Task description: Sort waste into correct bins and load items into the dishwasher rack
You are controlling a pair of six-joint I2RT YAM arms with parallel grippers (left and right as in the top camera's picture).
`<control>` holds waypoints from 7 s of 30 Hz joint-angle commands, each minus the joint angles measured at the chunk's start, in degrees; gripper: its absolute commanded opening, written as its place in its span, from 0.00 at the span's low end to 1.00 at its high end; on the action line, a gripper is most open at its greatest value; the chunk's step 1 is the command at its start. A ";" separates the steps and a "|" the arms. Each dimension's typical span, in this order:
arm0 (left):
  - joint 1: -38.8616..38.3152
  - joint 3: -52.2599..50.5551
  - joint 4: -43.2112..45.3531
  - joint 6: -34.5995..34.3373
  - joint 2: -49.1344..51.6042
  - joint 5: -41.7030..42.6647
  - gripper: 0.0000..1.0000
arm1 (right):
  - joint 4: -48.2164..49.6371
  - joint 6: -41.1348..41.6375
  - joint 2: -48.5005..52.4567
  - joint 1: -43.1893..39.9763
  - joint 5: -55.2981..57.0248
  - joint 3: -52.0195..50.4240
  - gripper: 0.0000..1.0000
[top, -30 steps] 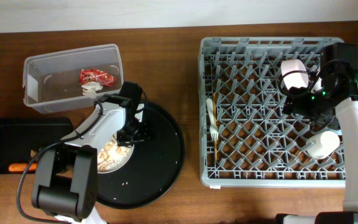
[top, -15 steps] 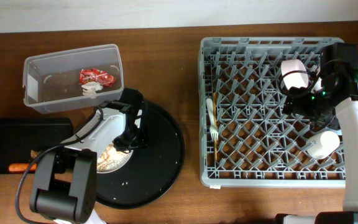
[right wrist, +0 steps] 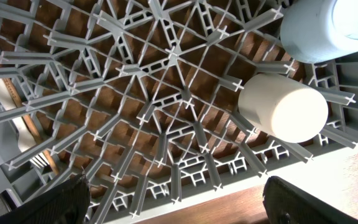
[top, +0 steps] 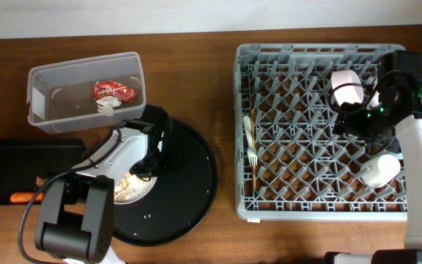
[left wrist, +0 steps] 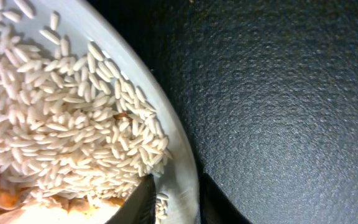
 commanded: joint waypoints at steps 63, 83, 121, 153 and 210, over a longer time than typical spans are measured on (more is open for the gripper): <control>18.60 24.90 -22.69 4.39 -4.17 -14.19 0.00 | -0.70 0.26 -0.81 -0.24 1.99 -0.15 0.92; 29.07 26.64 -10.27 11.65 -4.15 -6.08 0.00 | -1.75 0.24 -0.81 -0.24 2.01 -0.15 0.92; 48.35 26.64 -7.54 19.39 -4.15 35.58 0.00 | -2.58 0.24 -0.81 -0.24 2.27 -0.15 0.92; 60.19 26.64 -11.56 15.74 -4.26 46.80 0.00 | -2.97 0.24 -0.81 -0.24 3.32 -0.15 0.92; 39.36 26.64 -29.55 30.27 -18.88 43.93 0.00 | -3.63 0.24 -0.81 -0.24 3.72 -0.15 0.92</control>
